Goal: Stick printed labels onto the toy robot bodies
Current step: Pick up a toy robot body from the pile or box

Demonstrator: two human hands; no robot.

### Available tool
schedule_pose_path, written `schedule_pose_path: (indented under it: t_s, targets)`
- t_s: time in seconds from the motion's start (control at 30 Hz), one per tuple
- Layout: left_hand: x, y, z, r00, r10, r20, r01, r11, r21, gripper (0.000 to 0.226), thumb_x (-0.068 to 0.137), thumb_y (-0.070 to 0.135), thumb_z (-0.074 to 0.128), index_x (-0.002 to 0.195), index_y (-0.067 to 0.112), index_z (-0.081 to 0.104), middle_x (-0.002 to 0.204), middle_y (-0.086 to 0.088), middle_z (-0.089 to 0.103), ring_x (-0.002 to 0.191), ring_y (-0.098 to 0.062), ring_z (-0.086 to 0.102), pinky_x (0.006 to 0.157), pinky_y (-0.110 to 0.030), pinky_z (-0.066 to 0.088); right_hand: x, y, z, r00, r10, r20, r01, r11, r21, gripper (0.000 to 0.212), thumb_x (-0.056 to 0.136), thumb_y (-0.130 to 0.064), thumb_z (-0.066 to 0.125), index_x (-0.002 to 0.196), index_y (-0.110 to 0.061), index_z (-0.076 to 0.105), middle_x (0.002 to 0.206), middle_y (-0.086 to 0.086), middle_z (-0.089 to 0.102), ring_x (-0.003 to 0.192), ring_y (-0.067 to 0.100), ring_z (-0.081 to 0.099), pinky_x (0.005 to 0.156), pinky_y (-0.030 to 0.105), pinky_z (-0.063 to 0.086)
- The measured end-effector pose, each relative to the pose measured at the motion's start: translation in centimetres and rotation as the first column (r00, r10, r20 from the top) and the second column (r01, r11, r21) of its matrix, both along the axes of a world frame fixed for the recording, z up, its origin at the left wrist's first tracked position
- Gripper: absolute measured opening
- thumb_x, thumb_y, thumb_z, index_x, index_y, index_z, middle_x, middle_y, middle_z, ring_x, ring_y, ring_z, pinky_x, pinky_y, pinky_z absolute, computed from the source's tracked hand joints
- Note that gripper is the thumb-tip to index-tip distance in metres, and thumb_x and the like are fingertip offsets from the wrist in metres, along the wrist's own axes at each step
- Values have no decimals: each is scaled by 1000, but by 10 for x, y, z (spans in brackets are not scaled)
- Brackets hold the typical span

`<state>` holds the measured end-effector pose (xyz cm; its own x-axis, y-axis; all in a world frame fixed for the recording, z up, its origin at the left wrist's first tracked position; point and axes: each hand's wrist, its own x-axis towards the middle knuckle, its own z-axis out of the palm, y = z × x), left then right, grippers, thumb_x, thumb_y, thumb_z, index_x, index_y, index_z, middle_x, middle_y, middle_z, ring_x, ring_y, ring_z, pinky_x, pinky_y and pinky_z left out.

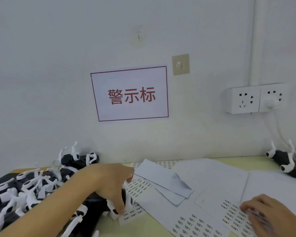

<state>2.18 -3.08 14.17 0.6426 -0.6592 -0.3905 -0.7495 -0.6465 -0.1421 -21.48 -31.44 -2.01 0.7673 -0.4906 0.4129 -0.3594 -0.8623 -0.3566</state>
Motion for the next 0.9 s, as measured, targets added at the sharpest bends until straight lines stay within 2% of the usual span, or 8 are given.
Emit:
schedule_pose_path:
  t_s: [0.1,0.23,0.37,0.47,0.57,0.67,0.73,0.9]
  targets:
    - [6,5,22,994,3,-113,-39,947,-318,72,68,49,83,119,56,32,114,10,56,87,-9,63,82,-30,54,-4,0,4,997,55,48,-54,998,-15,33,78,-25,80,80,-51,60,93,-16,59,84,8,62,81,27,52]
    - [5,-1,36,983,-43,-178,-81,770,-632,53,65,52,87,105,59,52,115,18,57,90,-8,71,84,-26,56,-1,-1,2,993,111,38,-111,994,-14,16,92,-39,61,95,-54,55,108,-22,52,98,0,55,90,13,41]
    - [1,-31,21,978,-31,-207,-173,442,-880,44,62,43,92,97,50,66,109,12,61,87,-11,69,75,-27,54,0,-3,2,999,49,-20,-49,999,-4,13,96,-48,51,100,-60,48,111,-29,43,103,-9,48,92,4,33]
    - [-5,-56,-4,922,-83,-379,-366,142,-920,39,63,30,94,90,46,72,105,5,66,74,-18,75,74,-34,60,1,-2,3,997,54,-60,-53,998,19,13,94,-45,56,101,-55,57,110,-26,47,102,-7,49,94,10,35]
    - [-9,-73,-31,843,-164,-513,-521,-10,-853,38,66,15,93,86,42,76,108,-4,68,70,-21,76,82,-42,62,2,-3,2,995,52,-82,-51,999,19,16,93,-43,58,104,-54,61,110,-24,48,103,-5,50,96,13,37]
    - [-8,-79,-53,847,-134,-514,-511,55,-858,40,66,16,93,83,47,76,108,4,67,67,-11,73,65,-22,58,1,-4,0,995,55,-78,-55,998,-3,16,93,-45,54,105,-56,58,111,-27,45,105,-7,48,96,11,36]
    - [-2,-75,-58,875,-85,-477,-456,188,-870,40,66,23,93,87,51,74,107,13,66,72,-3,71,56,-12,48,0,-5,0,996,55,-68,-54,999,5,15,94,-46,53,104,-57,55,110,-29,43,104,-8,47,95,11,37]
    - [14,-55,-42,976,65,-206,-205,573,-793,47,70,34,84,106,55,61,111,24,52,101,1,56,61,-5,38,1,-4,1,995,63,-80,-62,998,21,16,94,-44,53,99,-58,49,108,-31,42,103,-6,48,91,9,38]
